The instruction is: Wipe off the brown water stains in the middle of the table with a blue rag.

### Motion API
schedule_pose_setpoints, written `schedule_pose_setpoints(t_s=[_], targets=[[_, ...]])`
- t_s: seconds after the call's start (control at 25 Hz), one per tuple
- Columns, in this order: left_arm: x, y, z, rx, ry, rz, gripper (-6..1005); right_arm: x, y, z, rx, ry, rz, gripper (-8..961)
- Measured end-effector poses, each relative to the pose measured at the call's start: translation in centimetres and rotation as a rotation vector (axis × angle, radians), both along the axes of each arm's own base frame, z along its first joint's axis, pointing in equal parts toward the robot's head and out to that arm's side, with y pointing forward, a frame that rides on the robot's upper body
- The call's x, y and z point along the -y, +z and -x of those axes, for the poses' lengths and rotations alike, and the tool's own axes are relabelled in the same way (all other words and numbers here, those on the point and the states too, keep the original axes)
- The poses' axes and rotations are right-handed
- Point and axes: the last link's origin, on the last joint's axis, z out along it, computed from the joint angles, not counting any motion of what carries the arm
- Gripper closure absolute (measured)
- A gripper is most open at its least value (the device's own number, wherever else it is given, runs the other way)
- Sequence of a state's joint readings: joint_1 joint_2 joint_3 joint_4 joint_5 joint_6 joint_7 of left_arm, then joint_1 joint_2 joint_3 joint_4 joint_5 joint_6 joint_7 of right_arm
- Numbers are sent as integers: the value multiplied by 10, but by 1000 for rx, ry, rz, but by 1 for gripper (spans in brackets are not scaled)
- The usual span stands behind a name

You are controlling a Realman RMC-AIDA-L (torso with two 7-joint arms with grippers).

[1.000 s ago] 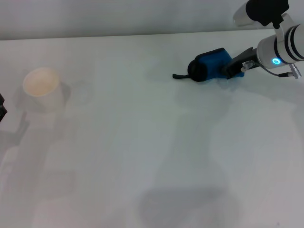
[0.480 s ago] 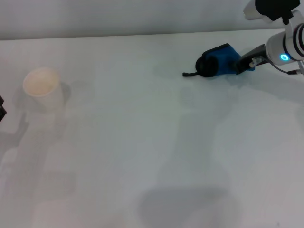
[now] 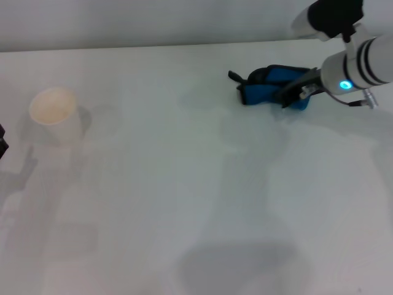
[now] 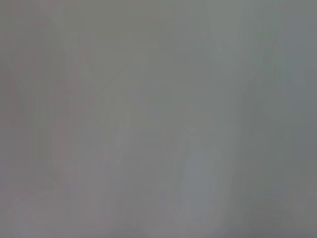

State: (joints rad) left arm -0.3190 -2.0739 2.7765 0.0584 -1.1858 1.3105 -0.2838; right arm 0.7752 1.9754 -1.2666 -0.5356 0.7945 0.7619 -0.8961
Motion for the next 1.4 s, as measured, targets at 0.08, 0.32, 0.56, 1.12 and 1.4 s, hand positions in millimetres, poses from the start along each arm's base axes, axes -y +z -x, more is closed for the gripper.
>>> schedule_pose_setpoints(t_s=[0.08, 0.32, 0.56, 1.12, 1.4], targets=[[0, 0, 0, 0, 0, 0, 112, 1, -4, 2, 9, 12, 8, 904], [1, -1, -1, 6, 2, 2, 112, 0, -7, 4, 20, 23, 2, 904], [1, -3, -1, 11, 3, 4, 111, 1, -6, 2, 21, 17, 4, 903], [-2, -3, -3, 12, -4, 4, 112, 5, 20, 5, -52, 23, -54, 381], [-6, -1, -5, 22, -4, -15, 111, 8, 45, -10, -320, -39, -239, 215]])
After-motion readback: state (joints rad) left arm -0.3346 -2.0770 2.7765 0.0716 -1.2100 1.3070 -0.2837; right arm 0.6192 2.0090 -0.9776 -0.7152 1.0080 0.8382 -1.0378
